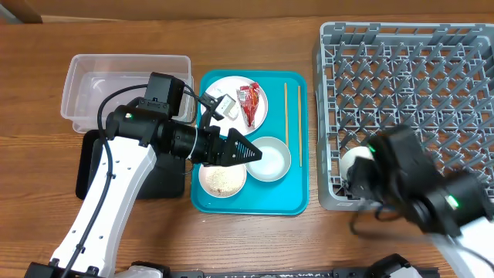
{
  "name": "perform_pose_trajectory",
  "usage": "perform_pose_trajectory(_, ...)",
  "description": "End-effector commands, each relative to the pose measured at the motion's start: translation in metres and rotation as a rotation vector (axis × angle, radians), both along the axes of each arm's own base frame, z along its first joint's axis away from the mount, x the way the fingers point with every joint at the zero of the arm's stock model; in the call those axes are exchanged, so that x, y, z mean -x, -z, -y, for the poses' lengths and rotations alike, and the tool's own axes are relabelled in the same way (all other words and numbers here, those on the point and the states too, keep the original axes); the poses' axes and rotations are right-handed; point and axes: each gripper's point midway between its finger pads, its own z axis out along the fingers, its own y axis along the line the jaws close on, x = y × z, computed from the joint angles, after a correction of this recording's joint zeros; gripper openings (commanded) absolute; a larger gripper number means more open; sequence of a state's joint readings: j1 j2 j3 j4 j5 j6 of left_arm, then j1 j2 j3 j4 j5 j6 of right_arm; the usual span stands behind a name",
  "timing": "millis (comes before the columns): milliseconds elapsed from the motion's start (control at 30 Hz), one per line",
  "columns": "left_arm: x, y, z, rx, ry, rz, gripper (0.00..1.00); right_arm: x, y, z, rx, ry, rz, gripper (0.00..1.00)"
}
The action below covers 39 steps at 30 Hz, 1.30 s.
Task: Sort waste into correct bins and load items into the dishwasher
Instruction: 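Place the white cup in the dish rack with the right gripper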
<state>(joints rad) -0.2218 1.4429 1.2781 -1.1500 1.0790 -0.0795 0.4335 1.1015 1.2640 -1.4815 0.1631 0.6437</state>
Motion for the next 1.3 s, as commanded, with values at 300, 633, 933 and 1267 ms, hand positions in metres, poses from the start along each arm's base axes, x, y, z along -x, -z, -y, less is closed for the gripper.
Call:
perform_pose_trajectory(300, 0.016, 0.003, -0.005, -0.03, 0.037, -0.02, 0.88, -0.029, 0.064, 0.014, 0.035, 0.112, -0.314, 0.52)
perform_pose_trajectory(633, 0.013, 0.003, -0.004, -0.026, 0.042, 0.006, 0.88, -0.025, 0.063, 0.006, -0.075, 0.025, -0.352, 0.78)
perform_pose_trajectory(933, 0.011, 0.025, -0.012, -0.181, 0.038, 0.035, 0.78, -0.042, 0.033, 0.009, -0.079, 0.06, -0.175, 0.98)
perform_pose_trajectory(1267, -0.019, 0.081, -0.026, -0.839, -0.209, 0.221, 0.8, -0.035, -0.106, -0.022, -0.365, -0.096, 0.459, 0.99)
